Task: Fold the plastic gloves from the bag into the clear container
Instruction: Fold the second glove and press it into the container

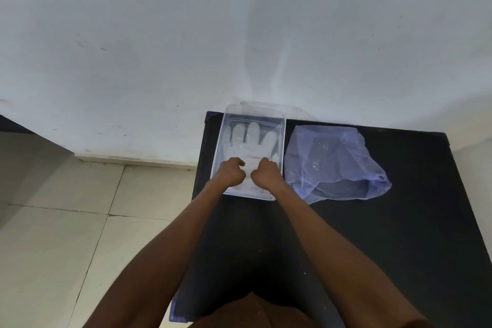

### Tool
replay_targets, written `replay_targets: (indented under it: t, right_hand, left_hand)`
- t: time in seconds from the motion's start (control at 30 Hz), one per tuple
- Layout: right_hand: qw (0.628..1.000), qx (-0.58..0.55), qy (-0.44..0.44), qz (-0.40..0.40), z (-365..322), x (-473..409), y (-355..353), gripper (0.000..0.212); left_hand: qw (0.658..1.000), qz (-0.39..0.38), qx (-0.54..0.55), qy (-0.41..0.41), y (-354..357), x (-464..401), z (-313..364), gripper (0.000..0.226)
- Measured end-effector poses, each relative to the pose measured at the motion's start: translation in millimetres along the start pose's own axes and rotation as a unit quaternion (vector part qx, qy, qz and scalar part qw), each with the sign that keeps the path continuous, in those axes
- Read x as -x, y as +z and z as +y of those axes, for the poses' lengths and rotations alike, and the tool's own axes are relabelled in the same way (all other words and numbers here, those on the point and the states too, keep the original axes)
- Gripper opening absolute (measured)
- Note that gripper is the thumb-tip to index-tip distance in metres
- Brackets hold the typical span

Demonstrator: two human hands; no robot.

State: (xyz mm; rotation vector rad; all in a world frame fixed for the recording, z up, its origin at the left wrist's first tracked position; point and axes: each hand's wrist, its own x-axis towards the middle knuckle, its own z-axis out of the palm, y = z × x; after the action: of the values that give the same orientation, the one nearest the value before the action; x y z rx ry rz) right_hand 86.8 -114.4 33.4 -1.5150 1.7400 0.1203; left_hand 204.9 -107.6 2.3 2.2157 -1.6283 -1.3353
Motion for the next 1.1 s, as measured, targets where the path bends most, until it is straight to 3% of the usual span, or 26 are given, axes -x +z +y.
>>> replay_targets:
  t: [0.37,0.47,0.63,0.7,0.83,0.97,1.1]
  right_hand:
    - [1.000,0.000,0.020,0.012,-1.6,-22.0,2.0,0.037]
    - [0.999,0.021,-0.020,0.030,-7.3,-28.9,2.9,0.038]
    - [0.985,0.112,-0.133,0.021,-6.3,-44.7,5.9,0.059]
    - [0.975,0.159,-0.155,0.010,-3.4,-51.5,5.8,0.054]
    - [0.968,0.188,-0.168,0.022,-2.0,-61.3,3.7,0.043]
    - [0.964,0.190,-0.184,0.035,-3.9,-64.8,2.0,0.059]
    - [0.958,0.215,-0.189,0.020,-3.8,-69.0,0.9,0.062]
  left_hand:
    - [0.999,-0.018,0.031,-0.040,-1.5,-2.8,2.2,0.046]
    - [0.999,-0.015,0.034,-0.039,-2.6,-6.5,0.7,0.047]
    - [0.999,0.013,0.025,-0.018,-5.5,-12.8,-1.0,0.049]
    - [1.000,0.012,0.013,-0.012,-5.6,-15.2,-2.2,0.051]
    - [1.000,0.009,0.000,-0.012,-3.3,-17.3,-2.1,0.054]
    - [0.999,0.031,0.004,-0.003,0.6,-18.8,-0.1,0.054]
    - [0.999,0.046,0.002,-0.005,-2.2,-20.2,3.8,0.054]
